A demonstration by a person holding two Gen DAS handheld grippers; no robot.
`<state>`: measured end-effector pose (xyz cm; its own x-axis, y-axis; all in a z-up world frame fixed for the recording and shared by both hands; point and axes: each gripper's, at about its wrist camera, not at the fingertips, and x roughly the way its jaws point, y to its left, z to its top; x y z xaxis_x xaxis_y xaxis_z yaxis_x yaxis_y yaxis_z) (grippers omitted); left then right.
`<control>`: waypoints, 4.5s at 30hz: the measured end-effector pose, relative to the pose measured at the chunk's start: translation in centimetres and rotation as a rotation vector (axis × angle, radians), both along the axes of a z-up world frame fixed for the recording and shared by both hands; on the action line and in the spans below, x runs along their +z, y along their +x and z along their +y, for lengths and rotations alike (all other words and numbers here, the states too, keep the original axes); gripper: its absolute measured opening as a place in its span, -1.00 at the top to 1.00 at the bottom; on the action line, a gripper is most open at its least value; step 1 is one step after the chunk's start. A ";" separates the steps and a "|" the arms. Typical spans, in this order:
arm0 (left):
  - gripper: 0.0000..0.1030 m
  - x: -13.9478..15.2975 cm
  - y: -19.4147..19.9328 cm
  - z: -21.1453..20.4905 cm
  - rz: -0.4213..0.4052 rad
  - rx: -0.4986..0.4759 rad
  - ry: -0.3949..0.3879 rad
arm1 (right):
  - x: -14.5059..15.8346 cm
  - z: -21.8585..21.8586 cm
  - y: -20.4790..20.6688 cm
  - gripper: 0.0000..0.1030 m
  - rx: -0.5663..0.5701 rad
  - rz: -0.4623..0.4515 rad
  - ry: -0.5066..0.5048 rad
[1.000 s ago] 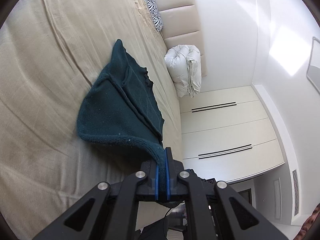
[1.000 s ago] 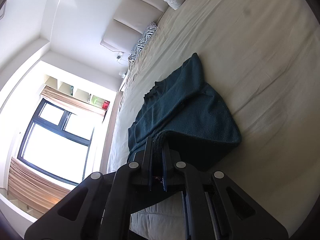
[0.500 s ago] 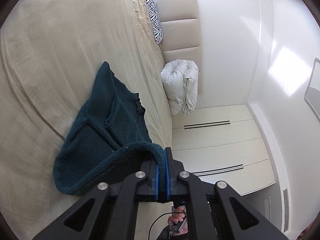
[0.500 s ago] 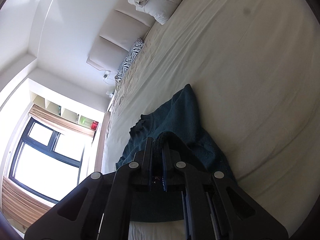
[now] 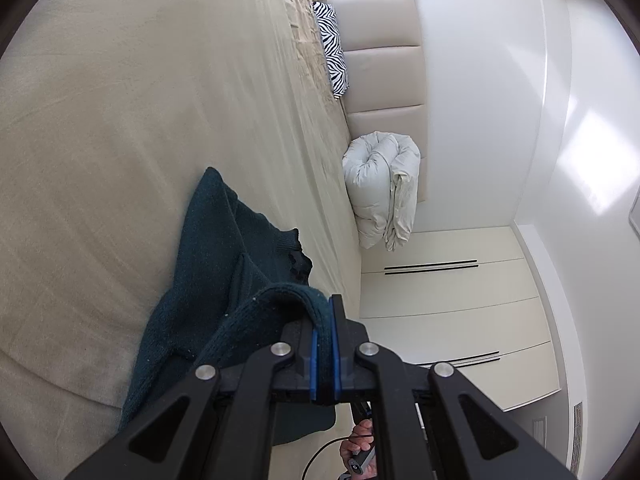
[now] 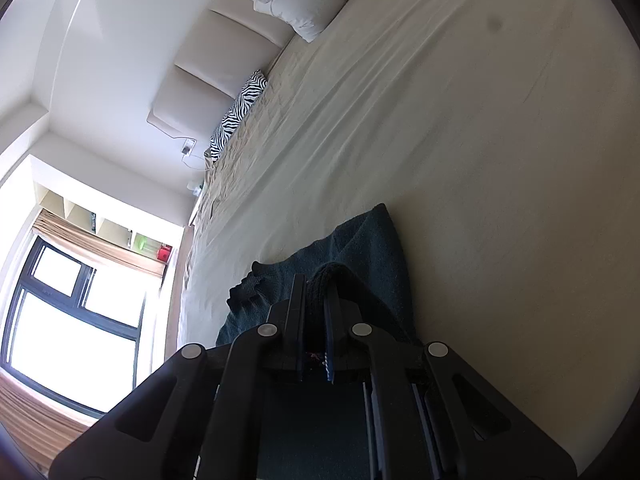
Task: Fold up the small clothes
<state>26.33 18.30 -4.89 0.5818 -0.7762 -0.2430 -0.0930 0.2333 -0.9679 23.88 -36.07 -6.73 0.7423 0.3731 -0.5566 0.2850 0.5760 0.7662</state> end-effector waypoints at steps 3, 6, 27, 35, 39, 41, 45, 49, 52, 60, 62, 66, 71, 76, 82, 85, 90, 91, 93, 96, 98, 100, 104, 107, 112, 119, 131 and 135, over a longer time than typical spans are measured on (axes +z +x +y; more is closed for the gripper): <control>0.87 -0.4 2.0 -0.5 0.006 -0.008 0.022 | -0.8 0.0 2.5 0.87 -0.006 0.020 -0.014; 0.87 -1.3 4.0 -0.7 0.020 -0.006 0.060 | -2.1 -0.3 4.8 0.87 -0.014 0.047 -0.008; -0.27 -3.1 3.5 -0.2 0.026 0.012 0.182 | -5.4 -0.7 6.6 -0.08 -0.087 0.112 -0.065; -0.27 -2.3 -3.1 -2.4 -0.041 -0.060 0.388 | -4.5 0.3 3.0 -0.08 0.032 0.152 -0.212; -0.24 -2.4 -5.1 -3.5 -0.067 -0.084 0.456 | -4.7 2.0 1.1 -0.08 0.098 0.166 -0.279; -0.18 -2.7 -5.6 -3.9 -0.070 -0.088 0.487 | -5.1 2.7 -0.2 -0.04 0.119 0.181 -0.296; -0.06 -2.8 -5.8 -4.3 -0.075 -0.093 0.514 | -5.7 3.1 -3.1 -0.02 0.155 0.183 -0.311; 0.15 -2.8 -6.0 -4.6 -0.076 -0.099 0.561 | -5.7 4.0 -4.5 0.11 0.187 0.178 -0.332; 0.33 -2.9 -6.4 -4.5 -0.078 -0.096 0.596 | -5.7 4.1 -5.1 0.14 0.198 0.183 -0.350; 0.41 -2.3 -7.1 -5.1 -0.100 -0.085 0.673 | -5.6 3.5 -5.4 0.36 0.195 0.179 -0.367; 0.43 -2.0 -7.1 -5.5 -0.114 -0.090 0.701 | -5.4 3.6 -5.4 0.42 0.193 0.171 -0.384; 0.90 -2.2 -7.0 -6.2 -0.120 -0.111 0.730 | -4.9 4.0 -5.6 0.73 0.196 0.168 -0.435; 0.95 -2.3 -7.1 -5.8 -0.115 -0.092 0.754 | -4.1 4.9 -5.9 0.88 0.201 0.162 -0.519; 0.96 -2.1 -7.4 -5.2 -0.125 -0.087 0.771 | -3.4 5.2 -6.4 0.89 0.197 0.151 -0.545; 0.97 -2.3 -7.7 -6.0 -0.151 -0.118 0.790 | -3.2 5.0 -7.1 0.90 0.189 0.147 -0.532; 0.97 -2.5 -7.8 -5.8 -0.144 -0.112 0.798 | -3.4 4.7 -7.3 0.90 0.186 0.152 -0.516; -0.05 -2.2 -7.8 -4.3 -0.128 -0.082 0.773 | -3.9 4.1 -7.1 0.89 0.205 0.152 -0.451; -0.65 -2.0 -7.9 -4.0 -0.131 -0.070 0.769 | -4.0 3.9 -7.1 0.88 0.201 0.156 -0.435; -0.72 -1.5 -8.2 -3.4 -0.169 -0.043 0.755 | -4.1 3.6 -7.1 0.87 0.196 0.164 -0.399; -0.35 -1.5 -7.6 -3.3 -0.160 -0.070 0.748 | -4.1 3.4 -7.1 0.87 0.190 0.161 -0.388; 0.03 -1.9 -7.0 -4.1 -0.147 -0.123 0.783 | -4.1 3.7 -6.9 0.87 0.193 0.164 -0.406; 0.10 -2.4 -6.6 -5.2 -0.129 -0.168 0.815 | -4.4 3.6 -6.8 0.87 0.189 0.175 -0.397; 0.48 -2.9 -6.4 -5.5 -0.103 -0.163 0.841 | -4.6 3.6 -6.7 0.87 0.185 0.182 -0.398; 0.73 -2.8 -6.6 -5.3 -0.102 -0.150 0.848 | -4.5 4.3 -6.6 0.87 0.218 0.175 -0.447; 0.78 -2.2 -7.1 -5.6 -0.127 -0.134 0.880 | -3.8 5.4 -6.8 0.89 0.231 0.164 -0.544; 0.80 -1.6 -7.8 -5.7 -0.136 -0.128 0.916 | -3.0 5.7 -7.5 0.91 0.224 0.156 -0.598; 0.87 -2.8 -9.4 -4.8 -0.118 -0.121 0.895 | -3.5 6.0 -8.7 0.91 0.229 0.161 -0.593; 0.87 -3.2 -9.5 -4.7 -0.113 -0.117 0.888 | -3.9 6.1 -8.7 0.91 0.238 0.168 -0.596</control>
